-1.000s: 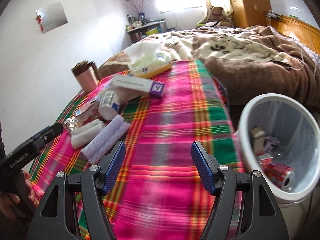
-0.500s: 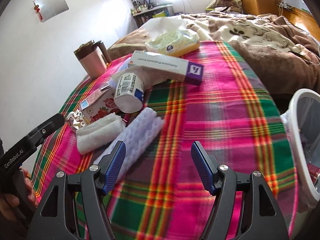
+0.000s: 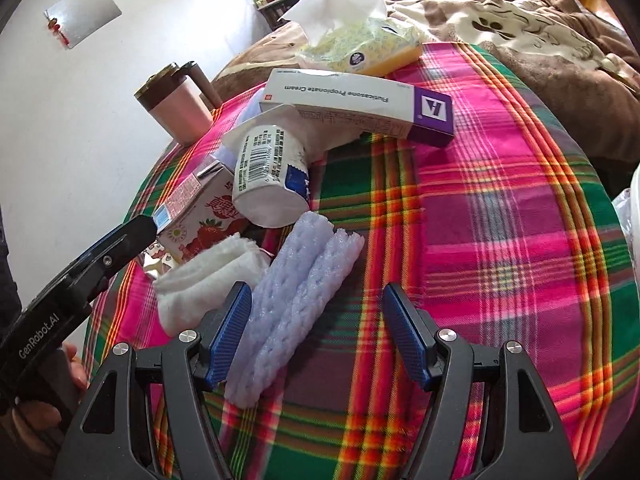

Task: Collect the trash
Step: 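Grasp the white foam net with the right tool while the left tool grasps the pink milk carton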

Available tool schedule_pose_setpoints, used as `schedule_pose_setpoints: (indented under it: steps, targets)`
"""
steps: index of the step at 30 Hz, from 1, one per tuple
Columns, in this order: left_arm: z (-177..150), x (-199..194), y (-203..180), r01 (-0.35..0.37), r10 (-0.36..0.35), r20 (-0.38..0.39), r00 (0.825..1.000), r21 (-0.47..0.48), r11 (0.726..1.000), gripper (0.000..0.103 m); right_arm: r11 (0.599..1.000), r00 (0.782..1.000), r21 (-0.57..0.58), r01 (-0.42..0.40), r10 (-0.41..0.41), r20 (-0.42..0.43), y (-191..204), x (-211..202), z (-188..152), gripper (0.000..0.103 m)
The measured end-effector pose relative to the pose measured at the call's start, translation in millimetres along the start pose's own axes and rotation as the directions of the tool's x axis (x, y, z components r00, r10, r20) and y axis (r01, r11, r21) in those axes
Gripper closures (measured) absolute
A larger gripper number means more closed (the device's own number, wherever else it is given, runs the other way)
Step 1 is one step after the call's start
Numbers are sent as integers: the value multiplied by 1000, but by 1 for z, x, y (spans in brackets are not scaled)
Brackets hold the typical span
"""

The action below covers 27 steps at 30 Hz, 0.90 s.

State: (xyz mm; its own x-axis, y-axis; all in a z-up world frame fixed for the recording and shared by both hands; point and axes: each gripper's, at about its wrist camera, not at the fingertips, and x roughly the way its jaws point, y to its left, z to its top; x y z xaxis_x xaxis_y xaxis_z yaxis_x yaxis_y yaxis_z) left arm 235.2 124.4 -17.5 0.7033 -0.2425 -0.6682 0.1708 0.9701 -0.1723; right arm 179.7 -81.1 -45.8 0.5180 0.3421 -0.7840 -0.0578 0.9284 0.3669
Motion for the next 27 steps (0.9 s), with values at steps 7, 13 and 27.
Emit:
schedule_pose_setpoints:
  steps: [7,13,27]
  targets:
    - [8,13,-1,-4,5,-22,1000,26,1000,40,999,999,-11,-37,37,-15,4,4,2,59]
    - [10,26,-3,10,-8,-47,999,43,999,40,999,999,-13,-42,42,10,2,-2,5,76]
    - [11,50,-22,43,-35,-97,995,87,995,40,1000,998,17,12,-14,66,-28,-23,9,78]
